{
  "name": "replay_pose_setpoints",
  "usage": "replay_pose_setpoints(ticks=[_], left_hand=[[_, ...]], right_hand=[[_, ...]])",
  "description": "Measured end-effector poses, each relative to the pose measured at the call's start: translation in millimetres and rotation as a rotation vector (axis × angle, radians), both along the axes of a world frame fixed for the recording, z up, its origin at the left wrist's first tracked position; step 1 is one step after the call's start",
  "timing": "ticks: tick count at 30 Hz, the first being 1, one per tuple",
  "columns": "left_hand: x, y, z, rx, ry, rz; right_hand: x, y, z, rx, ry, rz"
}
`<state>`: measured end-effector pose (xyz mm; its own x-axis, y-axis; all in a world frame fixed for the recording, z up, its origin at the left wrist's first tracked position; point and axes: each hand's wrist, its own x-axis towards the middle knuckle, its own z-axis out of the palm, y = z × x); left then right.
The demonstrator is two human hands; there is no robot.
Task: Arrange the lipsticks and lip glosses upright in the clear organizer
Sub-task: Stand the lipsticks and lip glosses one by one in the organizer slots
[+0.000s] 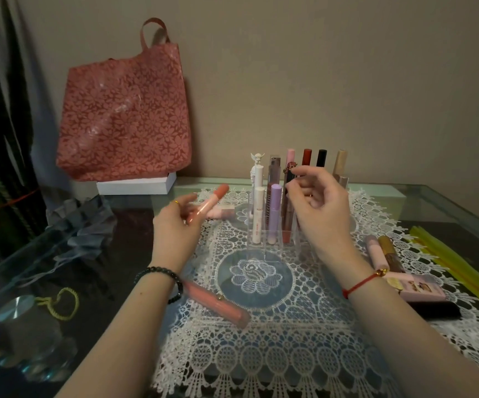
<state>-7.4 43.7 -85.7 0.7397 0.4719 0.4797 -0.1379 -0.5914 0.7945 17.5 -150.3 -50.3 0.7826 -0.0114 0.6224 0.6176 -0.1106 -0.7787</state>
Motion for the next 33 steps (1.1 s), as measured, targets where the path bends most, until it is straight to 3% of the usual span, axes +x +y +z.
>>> replay_pose_setpoints(ticks=[3, 6, 12, 18, 22, 27, 33], left_hand=[[-5.7, -14.6, 14.3, -0.365, -0.183, -0.153], [-10.0, -33.5, 21.1, -0.480, -0.251, -0.327], [-12.7, -58.3, 13.0, -0.344, -0.222, -0.516], [-11.4, -59.6, 9.0, -0.276, -0.192, -0.485], [-6.3, -46.4, 3.3, -0.111, -0.028, -0.363], [-5.8, -48.8, -5.4, 0.083, 0.287, -0.410], [-7.9, -50.3, -8.2, 0.088, 0.360, -0.431]], right_hand=[[-3.3, 1.8, 4.4, 0.011, 0.060, 0.134], [-6.9, 3.6, 5.6, -0.027, 0.082, 0.212], [-12.0, 6.5, 2.4, 0.012, 0.074, 0.251], [-7.9, -5.2, 6.6, 0.008, 0.066, 0.180], [1.0, -29.3, 20.6, 0.088, 0.070, 0.070], [13.5, -45.0, 3.7, -0.077, 0.076, -0.118], [21.4, -45.4, -15.0, -0.136, 0.126, -0.142]])
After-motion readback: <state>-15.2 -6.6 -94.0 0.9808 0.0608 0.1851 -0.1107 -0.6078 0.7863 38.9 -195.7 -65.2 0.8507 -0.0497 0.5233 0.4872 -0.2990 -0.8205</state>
